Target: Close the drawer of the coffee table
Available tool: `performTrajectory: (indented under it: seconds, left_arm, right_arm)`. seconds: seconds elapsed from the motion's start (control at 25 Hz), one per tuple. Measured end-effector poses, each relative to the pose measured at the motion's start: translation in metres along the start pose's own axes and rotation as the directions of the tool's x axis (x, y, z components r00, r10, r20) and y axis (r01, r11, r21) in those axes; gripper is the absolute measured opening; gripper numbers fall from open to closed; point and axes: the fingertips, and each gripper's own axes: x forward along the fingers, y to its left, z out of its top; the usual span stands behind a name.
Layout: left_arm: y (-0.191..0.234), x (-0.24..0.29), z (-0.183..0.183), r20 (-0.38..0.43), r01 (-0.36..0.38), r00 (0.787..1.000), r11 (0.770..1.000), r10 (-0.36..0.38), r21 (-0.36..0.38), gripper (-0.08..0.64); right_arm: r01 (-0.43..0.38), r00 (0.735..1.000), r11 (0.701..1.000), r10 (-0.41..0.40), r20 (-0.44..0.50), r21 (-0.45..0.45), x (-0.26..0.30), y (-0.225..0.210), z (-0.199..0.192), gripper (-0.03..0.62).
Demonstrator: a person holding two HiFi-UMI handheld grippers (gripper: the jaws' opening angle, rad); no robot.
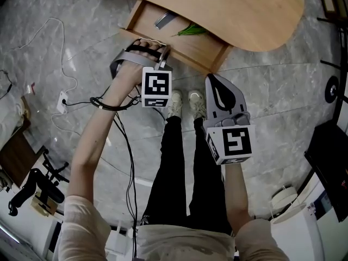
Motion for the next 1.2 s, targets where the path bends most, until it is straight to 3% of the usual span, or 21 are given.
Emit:
performTrajectory:
  seconds: [0.2,0.32,0.4,0.48,0.52,0.56,0.6,0.68,0.72,0.76,0.8,0.84,0.88,0.92,0.96,1.0,1.12,1.16,1.2]
  left_arm:
    - [0.033,0.013,0.006,0.009,-0.04,0.999,0.999,0.04,-0.037,0.073]
    - [0.043,0.016,0.005,0.022,-0.073,0.997,0.991,0.076,-0.113,0.081]
    - [0.057,0.015,0.001,0.023,-0.153,0.987,0.964,0.162,-0.216,0.133]
    - [0.075,0.012,-0.01,-0.021,-0.266,0.961,0.899,0.276,-0.348,0.298]
    - [0.084,0.011,-0.02,-0.06,-0.305,0.949,0.844,0.311,-0.441,0.392]
    - [0.09,0.01,-0.032,-0.102,-0.324,0.941,0.769,0.323,-0.552,0.469]
    - [0.092,0.01,-0.044,-0.135,-0.323,0.939,0.67,0.317,-0.669,0.529]
    - [0.083,0.013,-0.063,-0.155,-0.273,0.944,0.43,0.29,-0.86,0.578]
    - [0.076,0.015,-0.068,-0.147,-0.237,0.947,0.314,0.284,-0.92,0.578]
    - [0.068,0.018,-0.072,-0.134,-0.198,0.949,0.211,0.285,-0.957,0.578]
    - [0.061,0.021,-0.074,-0.116,-0.158,0.95,0.125,0.289,-0.98,0.578]
    - [0.056,0.024,-0.075,-0.093,-0.114,0.951,0.054,0.294,-0.992,0.578]
    - [0.053,0.028,-0.075,-0.064,-0.067,0.951,-0.001,0.302,-0.998,0.577]
    - [0.051,0.031,-0.074,-0.03,-0.019,0.948,-0.035,0.317,-0.999,0.574]
    - [0.05,0.033,-0.071,0.007,0.023,0.941,-0.041,0.338,-0.999,0.561]
    - [0.052,0.032,-0.065,0.044,0.053,0.93,-0.016,0.365,-0.998,0.515]
    - [0.058,0.026,-0.043,0.121,0.065,0.895,0.142,0.429,-0.988,0.318]
    - [0.059,0.024,-0.038,0.133,0.066,0.888,0.163,0.44,-0.984,0.294]
    - [0.058,0.024,-0.035,0.141,0.073,0.883,0.165,0.448,-0.984,0.263]
  right_arm:
    - [0.008,1.0,1.0,-0.008,-0.012,0.022,0.005,-0.011,-0.009,0.003]
    - [0.014,1.0,0.999,-0.014,-0.016,0.029,0.005,-0.018,-0.013,0.003]
    - [0.023,1.0,0.999,-0.023,-0.013,0.033,0.004,-0.024,-0.013,0.003]
    - [0.027,1.0,0.999,-0.027,-0.009,0.032,0.004,-0.029,-0.01,0.003]
    - [0.027,1.0,0.999,-0.026,-0.006,0.029,0.005,-0.031,-0.008,0.003]
    - [0.028,1.0,0.999,-0.028,-0.002,0.028,0.005,-0.033,-0.006,0.003]
    - [0.032,0.999,0.999,-0.032,0.003,0.029,0.005,-0.035,-0.005,0.003]
    - [0.037,0.999,0.999,-0.038,0.014,0.033,0.005,-0.037,-0.002,0.003]
    - [0.035,0.999,0.999,-0.035,0.021,0.034,0.005,-0.037,0.0,0.003]
    - [0.027,0.999,0.999,-0.028,0.03,0.034,0.005,-0.036,0.002,0.003]
    - [0.015,0.999,0.999,-0.016,0.039,0.032,0.006,-0.035,0.004,0.003]
    - [0.0,0.999,1.0,-0.001,0.047,0.027,0.007,-0.033,0.006,0.003]
    - [-0.015,0.998,1.0,0.014,0.054,0.021,0.008,-0.031,0.007,0.003]
    - [-0.028,0.998,0.999,0.027,0.059,0.016,0.009,-0.029,0.007,0.003]
    - [-0.04,0.997,0.999,0.039,0.062,0.012,0.009,-0.028,0.007,0.003]
    - [-0.049,0.997,0.999,0.048,0.063,0.011,0.009,-0.027,0.005,0.003]
    - [-0.065,0.996,0.998,0.064,0.054,0.02,0.011,-0.025,-0.002,0.003]
    - [-0.071,0.996,0.997,0.069,0.047,0.023,0.012,-0.023,-0.005,0.003]
    - [-0.077,0.996,0.997,0.076,0.041,0.023,0.012,-0.022,-0.007,0.003]
